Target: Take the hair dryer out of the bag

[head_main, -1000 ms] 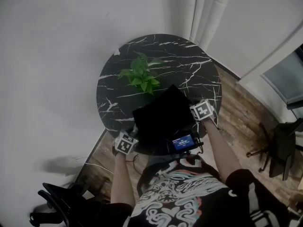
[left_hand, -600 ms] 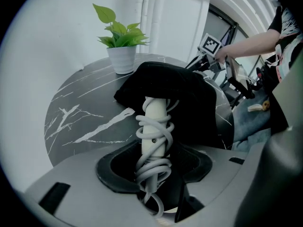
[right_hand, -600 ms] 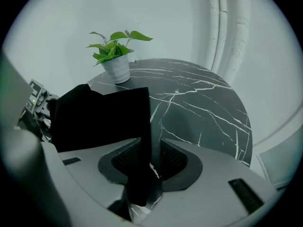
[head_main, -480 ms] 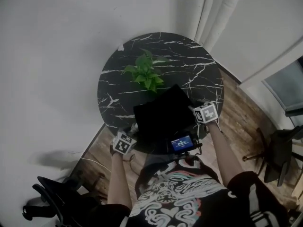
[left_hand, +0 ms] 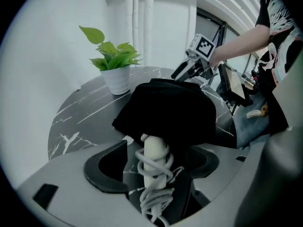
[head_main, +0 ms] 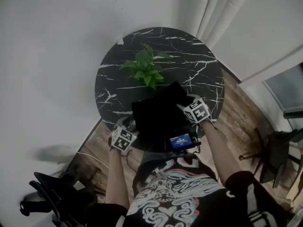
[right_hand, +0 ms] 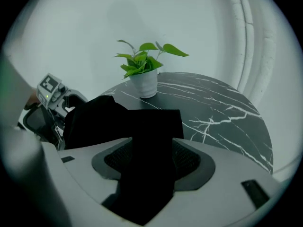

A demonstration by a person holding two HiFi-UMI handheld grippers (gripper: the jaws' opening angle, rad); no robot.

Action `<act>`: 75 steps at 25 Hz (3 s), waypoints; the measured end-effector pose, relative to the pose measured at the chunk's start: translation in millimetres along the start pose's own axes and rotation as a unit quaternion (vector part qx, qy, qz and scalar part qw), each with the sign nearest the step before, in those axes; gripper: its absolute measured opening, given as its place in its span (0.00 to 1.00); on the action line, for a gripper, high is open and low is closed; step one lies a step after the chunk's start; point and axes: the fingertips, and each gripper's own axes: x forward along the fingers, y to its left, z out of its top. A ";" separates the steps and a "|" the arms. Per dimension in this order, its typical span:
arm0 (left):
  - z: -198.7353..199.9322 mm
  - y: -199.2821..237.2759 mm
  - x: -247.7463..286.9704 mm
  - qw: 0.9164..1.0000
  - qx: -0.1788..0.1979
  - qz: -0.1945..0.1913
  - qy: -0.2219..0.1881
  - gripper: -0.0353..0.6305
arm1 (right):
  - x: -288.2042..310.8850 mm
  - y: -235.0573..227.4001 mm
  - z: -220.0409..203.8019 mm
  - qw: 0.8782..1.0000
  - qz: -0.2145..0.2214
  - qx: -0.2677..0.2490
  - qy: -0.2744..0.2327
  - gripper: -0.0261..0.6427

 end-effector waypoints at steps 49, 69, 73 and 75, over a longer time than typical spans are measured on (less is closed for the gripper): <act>93.4 -32.9 60.7 0.996 0.065 -0.043 -0.037 0.46 | -4.6 -63.1 -35.5 0.986 -0.117 -0.054 0.101 0.08; 62.3 -25.6 41.7 0.999 0.040 -0.033 -0.012 0.46 | -4.0 -64.1 -30.9 0.986 -0.134 -0.050 0.091 0.08; 59.1 -24.1 38.8 0.999 0.038 -0.032 -0.009 0.45 | -3.9 -62.9 -31.6 0.986 -0.132 -0.047 0.095 0.08; 57.2 -23.2 37.2 0.999 0.035 -0.030 -0.009 0.45 | -3.7 -62.8 -31.0 0.986 -0.131 -0.047 0.093 0.08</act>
